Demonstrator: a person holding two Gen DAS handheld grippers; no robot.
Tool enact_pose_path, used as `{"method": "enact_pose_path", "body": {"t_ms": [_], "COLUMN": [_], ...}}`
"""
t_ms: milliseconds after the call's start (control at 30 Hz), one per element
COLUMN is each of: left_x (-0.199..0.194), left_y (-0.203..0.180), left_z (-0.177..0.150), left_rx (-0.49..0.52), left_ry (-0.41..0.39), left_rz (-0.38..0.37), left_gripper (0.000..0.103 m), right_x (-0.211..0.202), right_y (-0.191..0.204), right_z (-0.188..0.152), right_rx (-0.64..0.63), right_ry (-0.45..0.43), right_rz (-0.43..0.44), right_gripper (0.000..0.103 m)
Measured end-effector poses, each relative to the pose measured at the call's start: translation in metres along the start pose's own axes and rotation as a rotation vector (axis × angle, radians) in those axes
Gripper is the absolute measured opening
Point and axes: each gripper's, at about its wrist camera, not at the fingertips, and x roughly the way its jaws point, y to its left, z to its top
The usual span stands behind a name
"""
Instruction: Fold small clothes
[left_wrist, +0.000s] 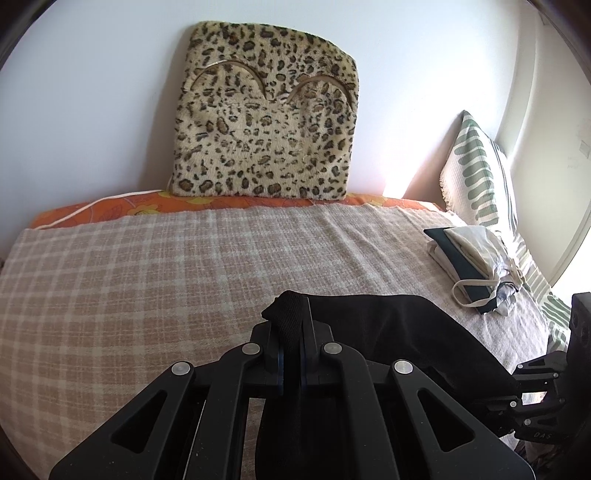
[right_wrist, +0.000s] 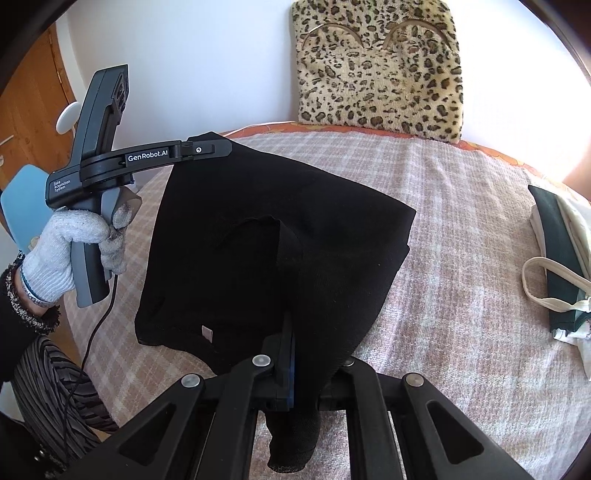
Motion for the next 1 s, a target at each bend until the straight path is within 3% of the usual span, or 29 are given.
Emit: {"method": "enact_pose_path", "body": {"t_ms": [533, 1000], "left_x": [-0.010, 0.010], "left_y": [-0.054, -0.142], "left_z": [0.035, 0.075], "left_rx": [0.051, 0.128], "left_ry": [-0.095, -0.152], "left_rz": [-0.083, -0.152], "left_gripper": [0.004, 0.004], "right_x": [-0.055, -0.108], "right_y": [-0.012, -0.071], "right_z": [0.008, 0.007], "right_rx": [-0.026, -0.014], "right_ry": [-0.091, -0.138], "right_rz": [-0.122, -0.226], "right_gripper": [0.003, 0.003]}}
